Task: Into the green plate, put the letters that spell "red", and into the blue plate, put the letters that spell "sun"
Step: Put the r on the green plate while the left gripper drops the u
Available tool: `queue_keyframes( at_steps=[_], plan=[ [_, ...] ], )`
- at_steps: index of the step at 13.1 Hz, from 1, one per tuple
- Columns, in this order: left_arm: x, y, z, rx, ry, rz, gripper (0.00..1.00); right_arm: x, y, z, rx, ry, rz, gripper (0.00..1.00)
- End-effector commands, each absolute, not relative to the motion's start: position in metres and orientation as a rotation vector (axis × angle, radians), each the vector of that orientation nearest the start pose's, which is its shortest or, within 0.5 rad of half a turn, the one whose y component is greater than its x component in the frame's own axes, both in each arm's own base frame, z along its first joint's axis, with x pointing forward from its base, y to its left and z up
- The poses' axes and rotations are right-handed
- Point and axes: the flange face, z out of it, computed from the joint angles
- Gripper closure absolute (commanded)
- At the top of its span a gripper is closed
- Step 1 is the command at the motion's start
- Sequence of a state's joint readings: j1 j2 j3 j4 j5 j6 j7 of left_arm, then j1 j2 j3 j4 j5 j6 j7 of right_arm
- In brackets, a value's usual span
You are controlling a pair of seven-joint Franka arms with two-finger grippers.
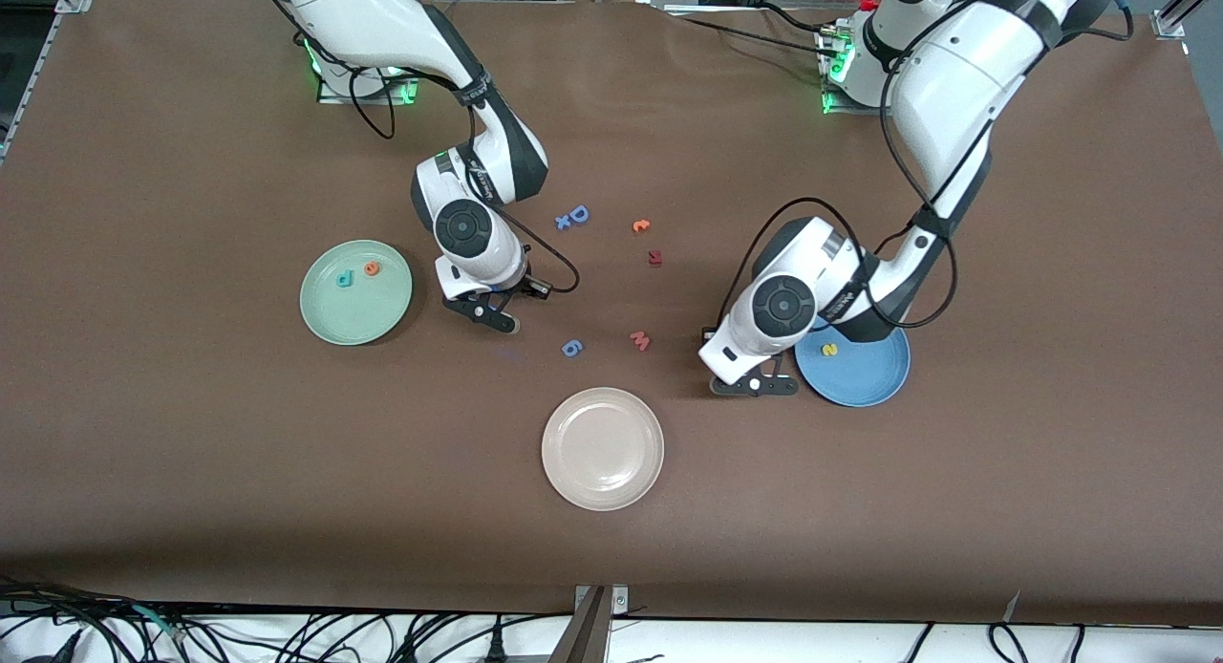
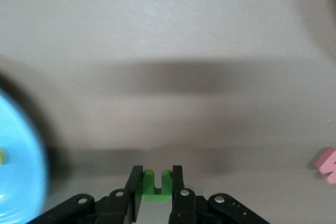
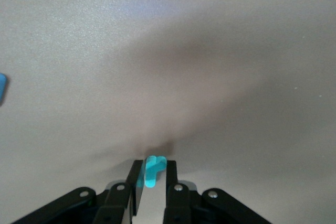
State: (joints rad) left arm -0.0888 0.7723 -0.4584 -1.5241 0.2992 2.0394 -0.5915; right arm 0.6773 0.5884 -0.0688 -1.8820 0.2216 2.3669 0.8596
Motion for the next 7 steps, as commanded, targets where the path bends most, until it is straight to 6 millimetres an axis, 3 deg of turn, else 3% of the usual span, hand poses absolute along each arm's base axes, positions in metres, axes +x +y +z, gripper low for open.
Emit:
queue_keyframes(
  at_steps=[1, 6, 7],
  plan=[
    [0.632, -0.277, 0.253, -3.049, 0.195, 0.279, 1.00, 0.507, 0.365, 0.181, -3.049, 0.633, 0.208, 0.75],
    [0.664, -0.175, 0.248, -3.041, 0.428, 0.318, 1.00, 0.505, 0.367, 0.176, -3.051, 0.622, 0.197, 0.75],
    [0.666, -0.164, 0.245, -3.021, 0.473, 0.323, 1.00, 0.505, 0.367, 0.174, -3.053, 0.620, 0.200, 0.75]
  ],
)
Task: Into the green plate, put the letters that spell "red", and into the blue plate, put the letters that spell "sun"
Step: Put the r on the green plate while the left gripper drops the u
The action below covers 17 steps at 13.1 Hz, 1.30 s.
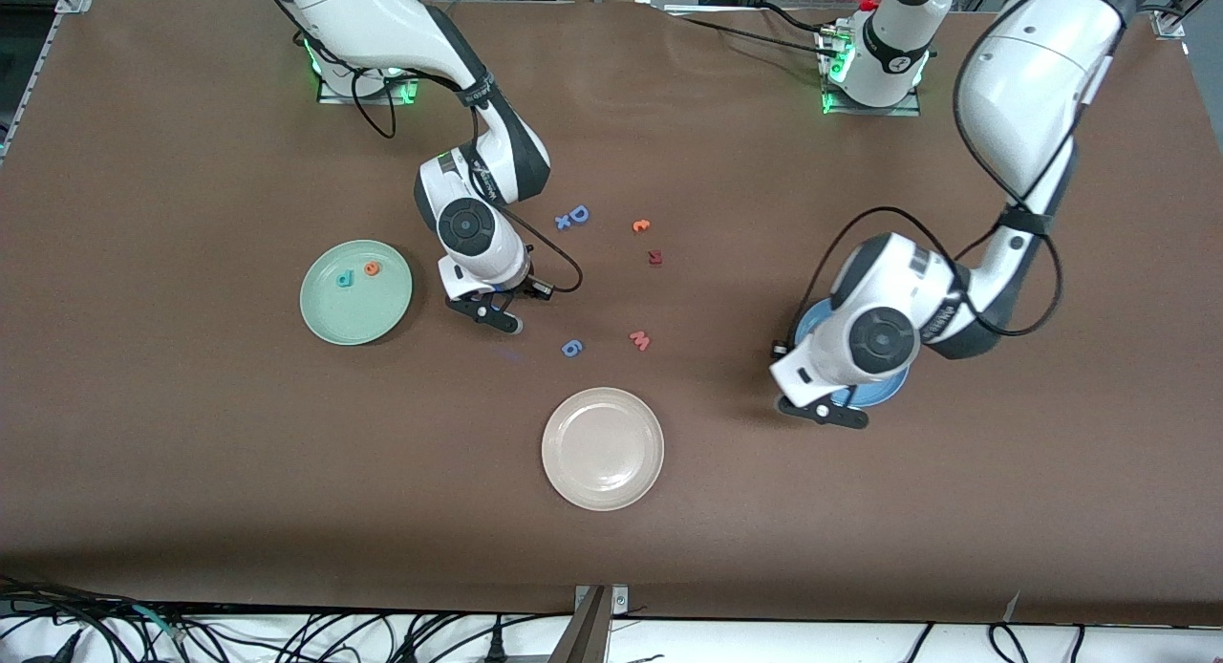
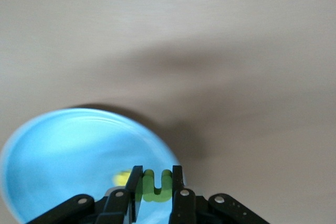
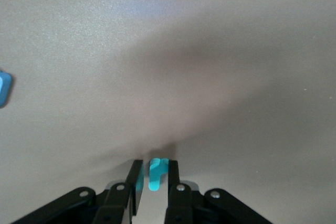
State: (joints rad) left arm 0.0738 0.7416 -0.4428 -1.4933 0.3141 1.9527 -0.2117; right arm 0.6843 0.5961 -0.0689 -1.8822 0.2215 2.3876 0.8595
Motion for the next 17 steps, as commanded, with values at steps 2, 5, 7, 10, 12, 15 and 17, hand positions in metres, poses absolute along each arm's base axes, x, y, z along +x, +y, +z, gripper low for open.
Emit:
queue_keyframes(
  at_steps=[2, 5, 7, 10, 12, 15, 17],
  plan=[
    [0.667, -0.140, 0.225, -2.992, 0.482, 0.358, 1.00, 0.505, 0.367, 0.175, -3.054, 0.614, 0.198, 0.74],
    [0.665, -0.123, 0.204, -2.974, 0.464, 0.390, 0.97, 0.505, 0.367, 0.176, -3.054, 0.611, 0.198, 0.66],
    [0.663, -0.116, 0.198, -2.956, 0.467, 0.399, 0.85, 0.505, 0.367, 0.176, -3.054, 0.611, 0.198, 0.66],
    [0.665, -0.108, 0.199, -2.955, 0.452, 0.399, 0.00, 0.503, 0.367, 0.173, -3.061, 0.607, 0.203, 0.66],
    [0.666, -0.106, 0.204, -2.962, 0.443, 0.394, 0.00, 0.502, 0.366, 0.171, -3.064, 0.608, 0.208, 0.67],
    [0.667, -0.127, 0.244, -2.965, 0.450, 0.350, 0.00, 0.501, 0.365, 0.168, -3.067, 0.612, 0.214, 0.93],
    [0.663, -0.148, 0.286, -2.968, 0.488, 0.321, 0.00, 0.501, 0.365, 0.168, -3.067, 0.619, 0.216, 1.00]
  ],
)
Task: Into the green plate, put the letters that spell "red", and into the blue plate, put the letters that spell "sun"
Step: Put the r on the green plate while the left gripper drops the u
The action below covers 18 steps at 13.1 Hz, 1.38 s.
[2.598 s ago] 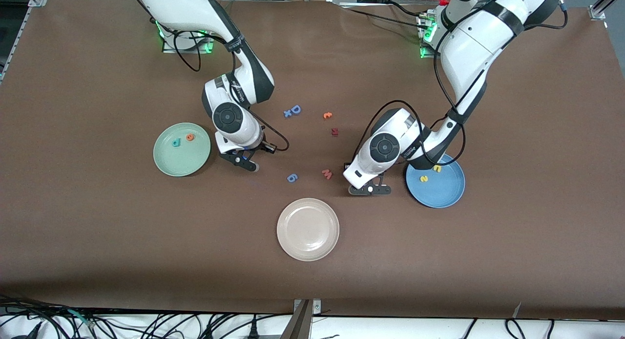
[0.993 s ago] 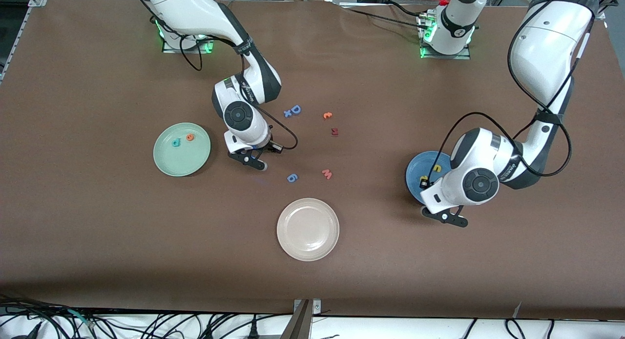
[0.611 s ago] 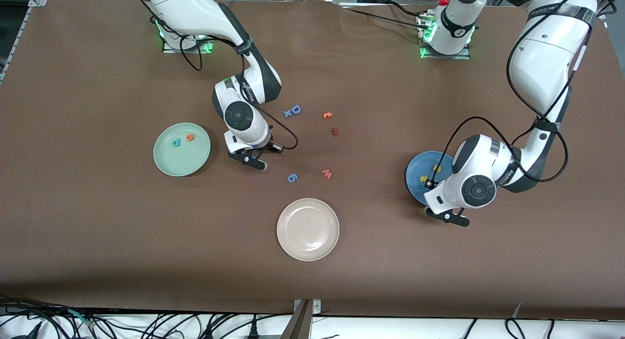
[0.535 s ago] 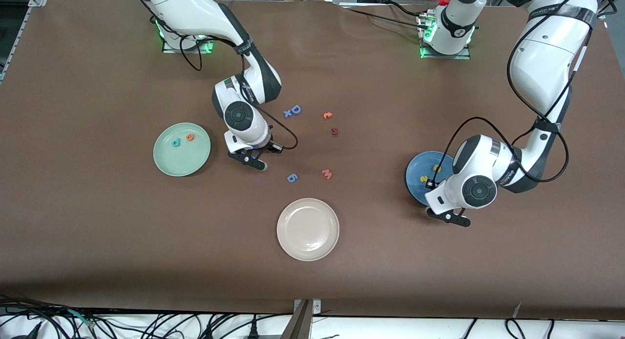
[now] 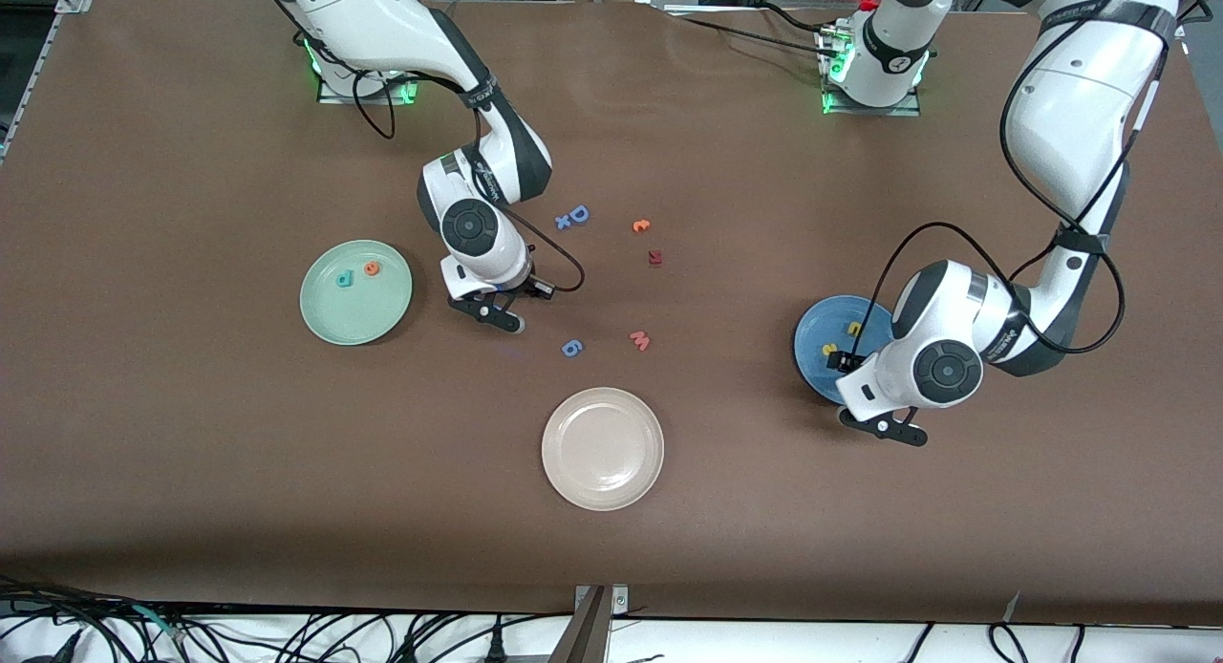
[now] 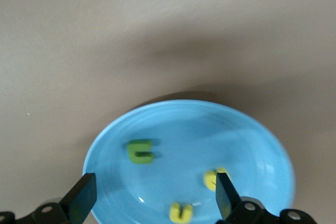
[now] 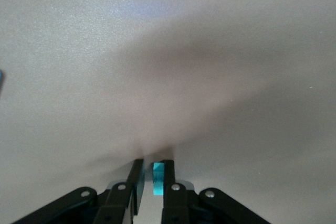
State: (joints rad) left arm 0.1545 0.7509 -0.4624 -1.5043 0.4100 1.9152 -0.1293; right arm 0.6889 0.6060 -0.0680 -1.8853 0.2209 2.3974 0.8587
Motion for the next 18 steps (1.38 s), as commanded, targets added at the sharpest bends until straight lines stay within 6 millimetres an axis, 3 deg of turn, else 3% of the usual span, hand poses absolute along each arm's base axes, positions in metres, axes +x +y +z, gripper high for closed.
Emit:
queue_keyframes(
  at_steps=[1, 4, 5, 8, 10, 11, 12, 14, 15, 16, 18],
  plan=[
    [0.660, -0.154, 0.306, -2.984, 0.479, 0.311, 0.00, 0.501, 0.365, 0.168, -3.068, 0.619, 0.218, 1.00],
    [0.649, -0.168, 0.378, -2.973, 0.500, 0.218, 0.00, 0.506, 0.362, 0.178, -3.064, 0.611, 0.211, 1.00],
    [0.647, -0.166, 0.400, -2.964, 0.491, 0.171, 0.00, 0.510, 0.356, 0.191, -3.068, 0.611, 0.226, 1.00],
    [0.644, -0.152, 0.472, -2.998, 0.405, 0.117, 0.00, 0.538, 0.301, 0.239, -3.119, 0.511, 0.305, 1.00],
    [0.640, -0.121, 0.512, -3.052, 0.305, 0.238, 0.00, 0.552, 0.257, 0.263, -3.145, 0.412, 0.370, 1.00],
    [0.628, -0.116, 0.551, -3.073, 0.297, 0.178, 0.00, 0.559, 0.230, 0.270, -3.156, 0.368, 0.405, 1.00],
    [0.623, -0.115, 0.564, -3.082, 0.267, 0.156, 0.00, 0.564, 0.206, 0.275, -3.163, 0.318, 0.444, 1.00],
    [0.616, -0.091, 0.583, -3.114, 0.196, 0.128, 0.00, 0.574, 0.151, 0.281, -3.169, 0.233, 0.479, 1.00],
    [0.613, -0.094, 0.588, -3.133, 0.171, 0.122, 0.00, 0.577, 0.124, 0.279, -3.169, 0.172, 0.490, 1.00],
    [0.617, -0.084, 0.589, -3.157, 0.124, 0.112, 0.00, 0.575, 0.104, 0.270, -3.170, 0.130, 0.503, 1.00],
    [0.614, -0.083, 0.599, -3.164, 0.098, 0.049, 0.00, 0.571, 0.085, 0.251, -3.172, 0.119, 0.498, 1.00]
  ],
)
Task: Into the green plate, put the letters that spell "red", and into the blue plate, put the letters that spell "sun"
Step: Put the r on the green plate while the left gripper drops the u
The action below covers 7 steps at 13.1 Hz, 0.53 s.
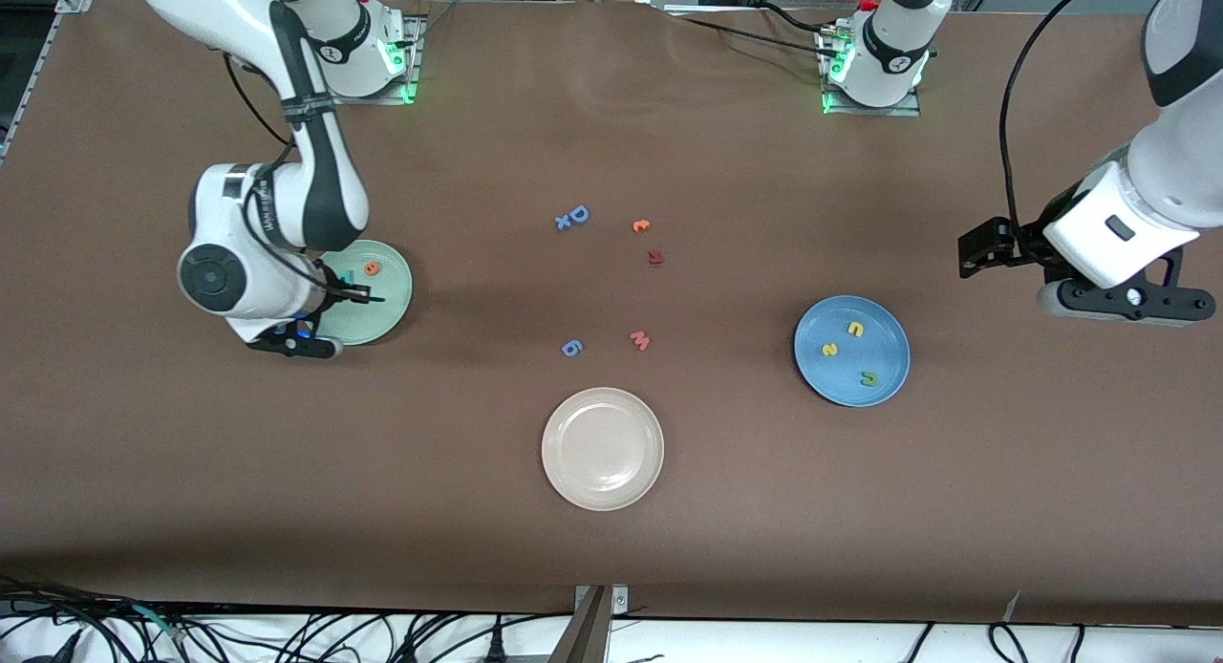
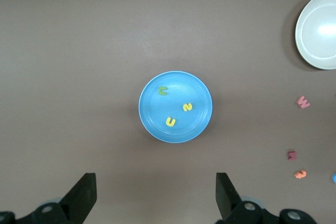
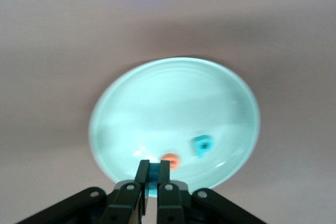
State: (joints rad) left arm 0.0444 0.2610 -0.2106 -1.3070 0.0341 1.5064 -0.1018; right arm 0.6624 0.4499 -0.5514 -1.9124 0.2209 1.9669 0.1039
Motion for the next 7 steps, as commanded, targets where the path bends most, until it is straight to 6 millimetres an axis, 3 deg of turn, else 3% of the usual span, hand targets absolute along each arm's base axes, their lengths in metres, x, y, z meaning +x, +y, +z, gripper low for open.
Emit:
queue_keyframes(
  at_steps=[1, 3, 4, 5, 7],
  plan=[
    [0.605, -0.088, 0.598, -3.151, 0.104, 0.062, 0.00, 0.569, 0.086, 0.239, -3.174, 0.123, 0.485, 0.99],
    [0.577, -0.087, 0.591, -3.136, 0.098, 0.096, 0.00, 0.567, 0.097, 0.228, -3.180, 0.097, 0.473, 0.88],
    [0.574, -0.082, 0.591, -3.140, 0.101, 0.044, 0.00, 0.566, 0.097, 0.229, -3.178, 0.096, 0.479, 0.73],
    [0.567, -0.081, 0.589, -3.140, 0.096, 0.039, 0.00, 0.567, 0.097, 0.231, -3.176, 0.098, 0.479, 0.47],
    [0.554, -0.079, 0.584, -3.146, 0.093, 0.064, 0.00, 0.568, 0.098, 0.240, -3.168, 0.095, 0.464, 0.12]
  ],
)
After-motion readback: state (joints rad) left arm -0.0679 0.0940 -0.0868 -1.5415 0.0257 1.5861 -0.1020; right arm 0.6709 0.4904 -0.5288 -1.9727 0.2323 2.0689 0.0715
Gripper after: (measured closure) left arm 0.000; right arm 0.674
